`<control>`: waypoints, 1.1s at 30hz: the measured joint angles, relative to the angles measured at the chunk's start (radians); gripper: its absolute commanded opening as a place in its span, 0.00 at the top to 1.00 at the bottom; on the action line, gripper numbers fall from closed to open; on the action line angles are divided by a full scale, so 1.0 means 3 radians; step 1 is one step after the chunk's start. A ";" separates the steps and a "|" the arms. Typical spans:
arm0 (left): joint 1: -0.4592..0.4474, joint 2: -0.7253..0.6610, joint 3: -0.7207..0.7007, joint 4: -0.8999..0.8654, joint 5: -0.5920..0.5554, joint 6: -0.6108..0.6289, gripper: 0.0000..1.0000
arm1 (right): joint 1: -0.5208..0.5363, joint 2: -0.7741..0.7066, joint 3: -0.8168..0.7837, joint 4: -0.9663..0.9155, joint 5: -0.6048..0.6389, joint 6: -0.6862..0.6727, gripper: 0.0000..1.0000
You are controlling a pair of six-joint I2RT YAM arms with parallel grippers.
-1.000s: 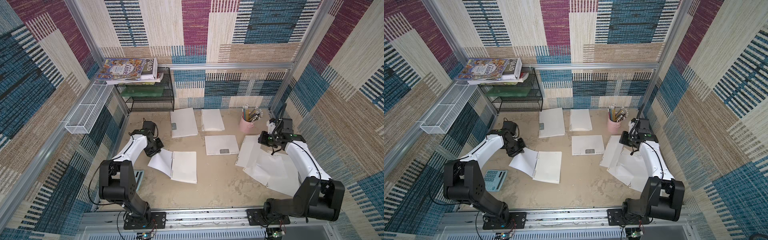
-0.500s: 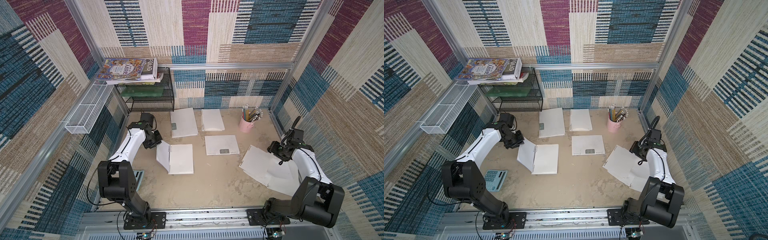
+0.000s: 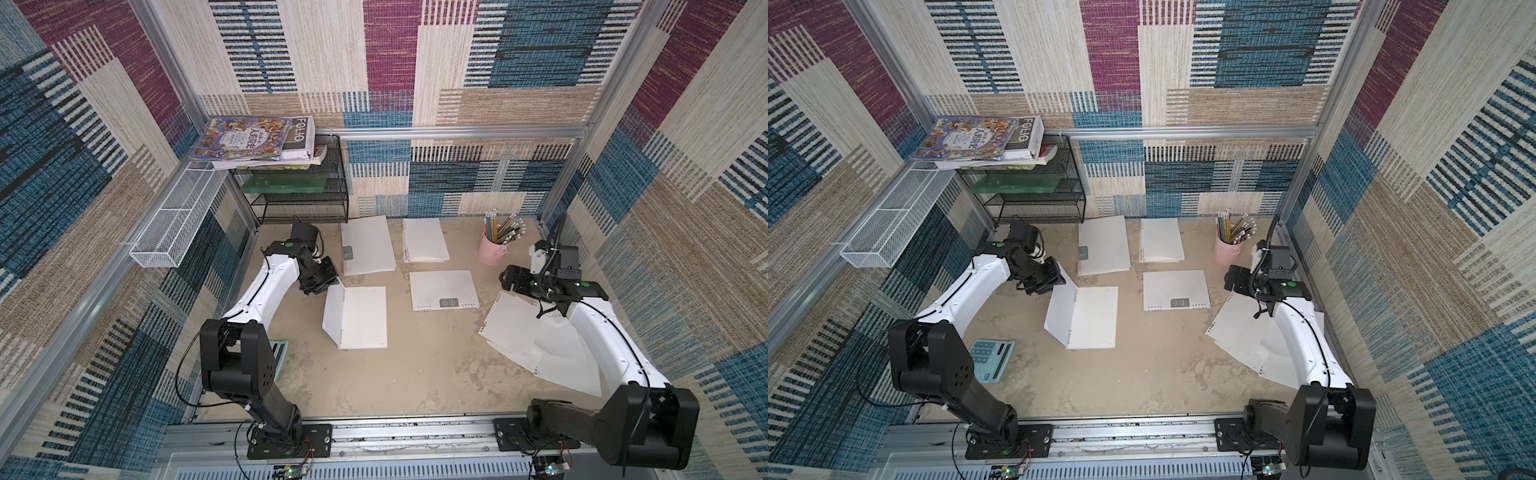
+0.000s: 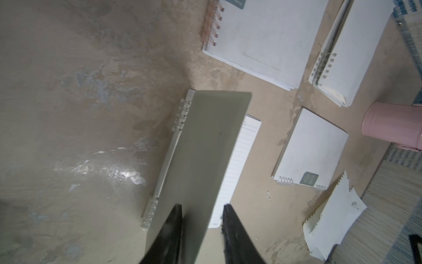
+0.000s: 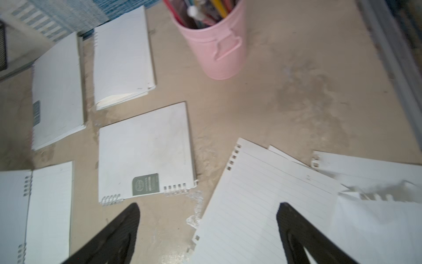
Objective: Tear off pages from different notebooks
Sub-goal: Close the notebook at the center of the board.
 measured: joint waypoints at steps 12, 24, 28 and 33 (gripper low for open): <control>-0.0453 0.0304 -0.0329 0.0662 0.0394 -0.0313 0.01 | 0.0666 -0.0113 -0.0371 0.0830 -0.0348 0.0001 0.04; -0.0272 -0.1321 -0.1423 0.1067 -0.1626 0.0468 0.01 | 0.0097 -0.0075 -0.0973 0.1631 0.0607 -0.0242 0.04; -0.0145 -0.1400 -0.2082 0.1680 -0.2121 0.1083 0.01 | 0.0056 -0.0159 -0.1598 0.2266 0.0715 -0.0488 0.04; 0.0416 -0.1031 -0.2567 0.2523 -0.1962 0.1367 0.01 | -0.0074 -0.0146 -0.2202 0.3194 0.0871 -0.0624 0.04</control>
